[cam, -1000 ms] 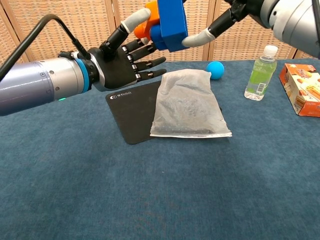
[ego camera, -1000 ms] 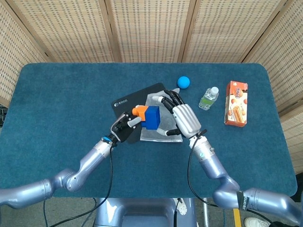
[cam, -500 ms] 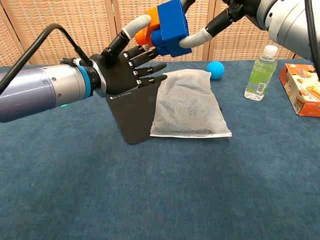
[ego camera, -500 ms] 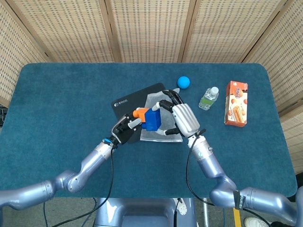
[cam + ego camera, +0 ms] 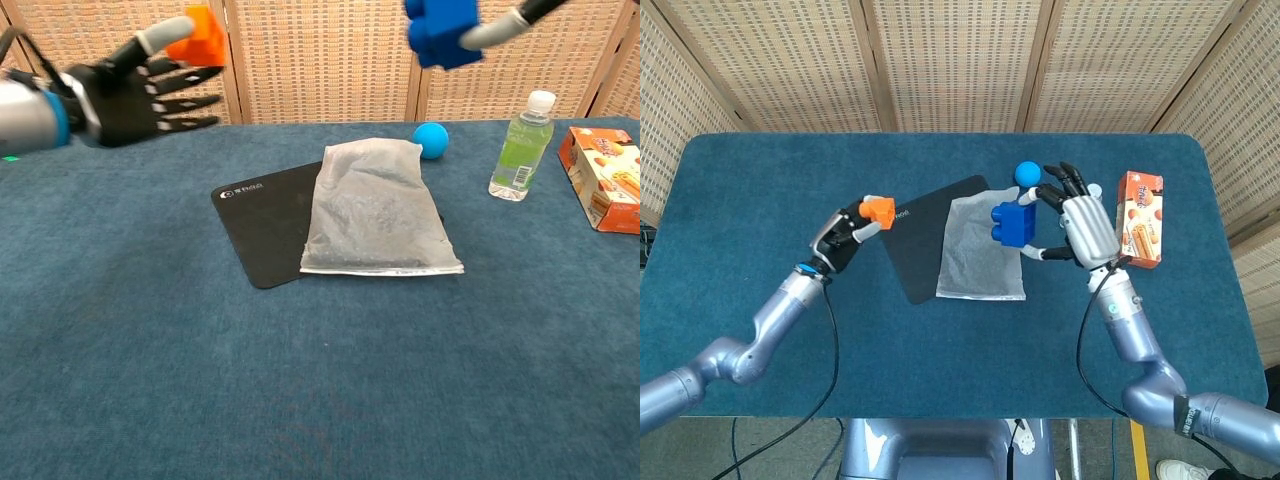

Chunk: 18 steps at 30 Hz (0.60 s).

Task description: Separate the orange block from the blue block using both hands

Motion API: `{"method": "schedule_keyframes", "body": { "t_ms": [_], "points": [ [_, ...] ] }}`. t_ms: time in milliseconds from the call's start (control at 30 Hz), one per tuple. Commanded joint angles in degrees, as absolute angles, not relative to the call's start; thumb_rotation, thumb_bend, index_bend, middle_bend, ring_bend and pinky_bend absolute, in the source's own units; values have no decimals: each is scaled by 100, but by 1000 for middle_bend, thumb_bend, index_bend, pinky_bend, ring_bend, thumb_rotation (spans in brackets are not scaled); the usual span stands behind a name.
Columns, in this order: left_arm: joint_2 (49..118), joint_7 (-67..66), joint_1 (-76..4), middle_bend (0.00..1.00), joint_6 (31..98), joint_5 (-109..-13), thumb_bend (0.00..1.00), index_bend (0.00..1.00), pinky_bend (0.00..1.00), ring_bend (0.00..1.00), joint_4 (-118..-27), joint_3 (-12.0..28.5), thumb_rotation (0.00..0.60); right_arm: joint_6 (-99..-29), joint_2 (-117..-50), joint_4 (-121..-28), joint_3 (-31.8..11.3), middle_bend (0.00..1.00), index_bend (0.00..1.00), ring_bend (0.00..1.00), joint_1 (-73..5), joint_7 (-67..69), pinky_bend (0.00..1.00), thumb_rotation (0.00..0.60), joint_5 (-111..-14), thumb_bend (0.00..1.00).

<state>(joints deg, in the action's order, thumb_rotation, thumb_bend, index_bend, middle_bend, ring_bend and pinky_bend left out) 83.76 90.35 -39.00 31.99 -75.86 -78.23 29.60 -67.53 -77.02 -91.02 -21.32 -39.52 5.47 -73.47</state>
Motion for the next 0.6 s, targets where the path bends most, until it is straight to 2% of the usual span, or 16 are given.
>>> {"method": "schedule_keyframes", "body": {
  "t_ms": [33, 200, 367, 433, 500, 567, 600],
  "points": [
    [7866, 8052, -3830, 524, 3375, -8123, 458, 611, 0, 75, -7202, 2564, 600, -6562, -7568, -8724, -1792, 546, 675, 118, -3789, 374, 0, 600, -7364, 183],
    [7728, 6487, -3885, 524, 3524, -8176, 460, 611, 0, 75, -6636, 2121, 600, -6375, -7762, -8217, -1466, 546, 675, 118, -3718, 320, 0, 600, -7389, 183],
    [8025, 4922, -3866, 524, 3881, -7806, 460, 611, 0, 75, -6196, 1934, 600, -6293, -7913, -7881, -1264, 530, 666, 118, -3702, 227, 0, 600, -7510, 171],
    [8104, 4572, -3869, 487, 3932, -7634, 456, 603, 0, 74, -6171, 1923, 600, -6195, -7878, -7898, -1207, 359, 504, 81, -3706, 212, 0, 600, -7520, 79],
    [8154, 4253, -3880, 319, 3942, -7495, 386, 468, 0, 41, -6168, 1891, 600, -6033, -7775, -8040, -1170, 83, 179, 16, -3714, 276, 0, 600, -7490, 0],
    [8150, 4057, -3891, 63, 3903, -7382, 230, 132, 0, 1, -6247, 1860, 600, -6003, -7683, -8194, -1204, 0, 24, 0, -3705, 345, 0, 600, -7456, 0],
    [8136, 3994, -3889, 20, 3896, -7315, 189, 55, 0, 0, -6315, 1858, 600, -6023, -7631, -8271, -1223, 0, 2, 0, -3695, 366, 0, 600, -7465, 0]
  ]
}}
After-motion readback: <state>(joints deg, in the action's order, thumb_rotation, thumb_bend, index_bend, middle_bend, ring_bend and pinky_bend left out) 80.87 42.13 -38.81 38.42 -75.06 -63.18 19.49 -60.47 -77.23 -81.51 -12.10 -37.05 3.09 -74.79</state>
